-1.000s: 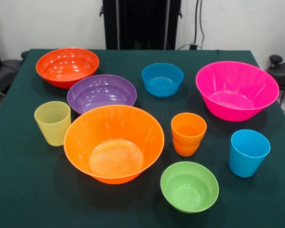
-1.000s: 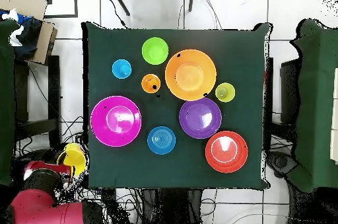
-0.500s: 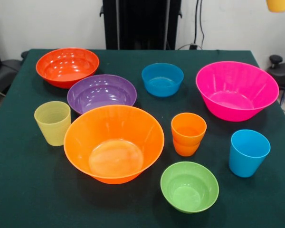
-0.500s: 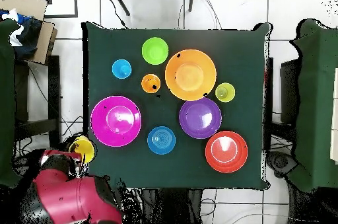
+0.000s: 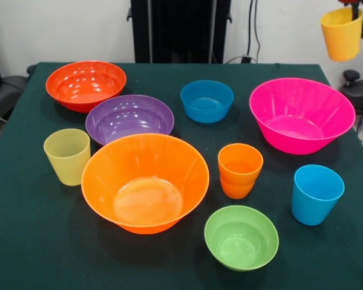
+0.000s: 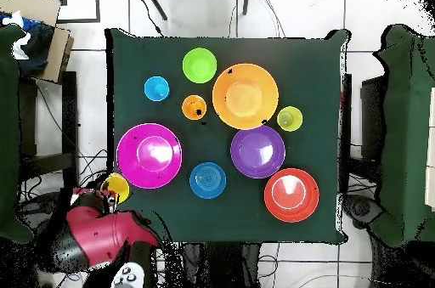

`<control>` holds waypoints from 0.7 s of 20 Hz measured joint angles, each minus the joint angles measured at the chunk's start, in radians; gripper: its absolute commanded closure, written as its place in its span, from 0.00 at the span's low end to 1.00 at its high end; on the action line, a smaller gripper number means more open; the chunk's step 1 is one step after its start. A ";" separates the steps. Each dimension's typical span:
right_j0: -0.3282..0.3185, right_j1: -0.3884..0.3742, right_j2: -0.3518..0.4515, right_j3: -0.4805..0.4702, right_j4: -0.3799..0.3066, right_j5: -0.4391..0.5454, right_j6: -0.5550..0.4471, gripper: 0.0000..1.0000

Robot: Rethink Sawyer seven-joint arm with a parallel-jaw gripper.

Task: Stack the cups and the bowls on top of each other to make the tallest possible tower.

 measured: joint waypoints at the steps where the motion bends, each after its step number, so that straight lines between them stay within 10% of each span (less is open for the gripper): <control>1: 0.000 0.016 0.001 0.000 -0.004 -0.015 0.000 1.00; 14: 0.012 0.146 0.003 -0.001 -0.026 -0.111 0.000 1.00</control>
